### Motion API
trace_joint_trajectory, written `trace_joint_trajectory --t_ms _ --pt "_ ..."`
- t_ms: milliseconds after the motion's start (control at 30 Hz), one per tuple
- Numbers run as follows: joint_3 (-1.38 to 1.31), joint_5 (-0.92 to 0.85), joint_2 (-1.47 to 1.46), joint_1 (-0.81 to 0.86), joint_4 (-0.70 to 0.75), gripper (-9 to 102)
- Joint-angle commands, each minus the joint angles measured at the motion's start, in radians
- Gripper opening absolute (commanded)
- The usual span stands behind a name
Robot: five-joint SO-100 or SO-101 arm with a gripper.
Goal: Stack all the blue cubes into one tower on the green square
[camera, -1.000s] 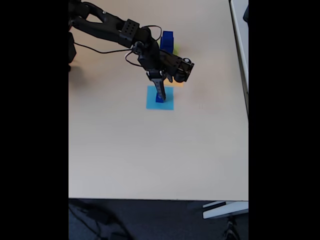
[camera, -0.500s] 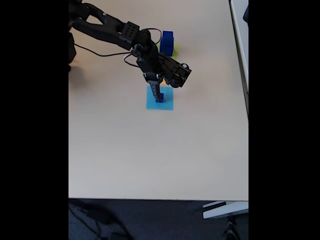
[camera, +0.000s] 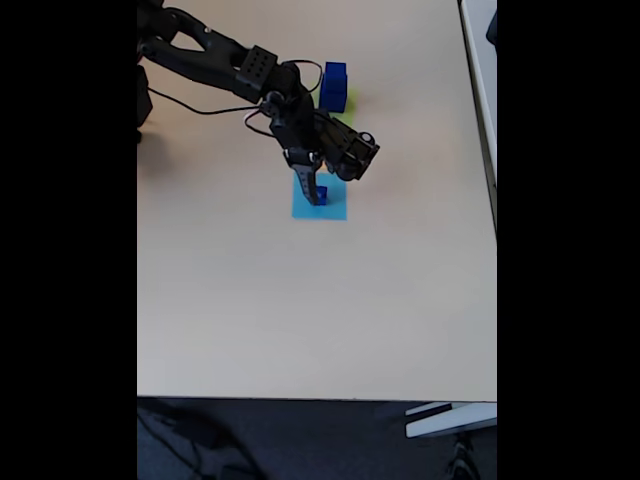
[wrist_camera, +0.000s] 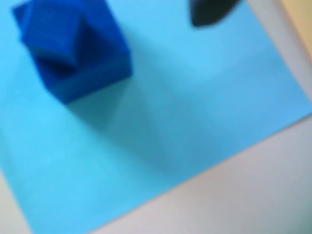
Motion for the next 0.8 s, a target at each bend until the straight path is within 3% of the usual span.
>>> trace_joint_trajectory --t_ms 0,767 --pt "-0.02 -0.005 0.04 0.009 0.018 31" --pt "-0.055 0.003 0.011 0.032 0.023 31"
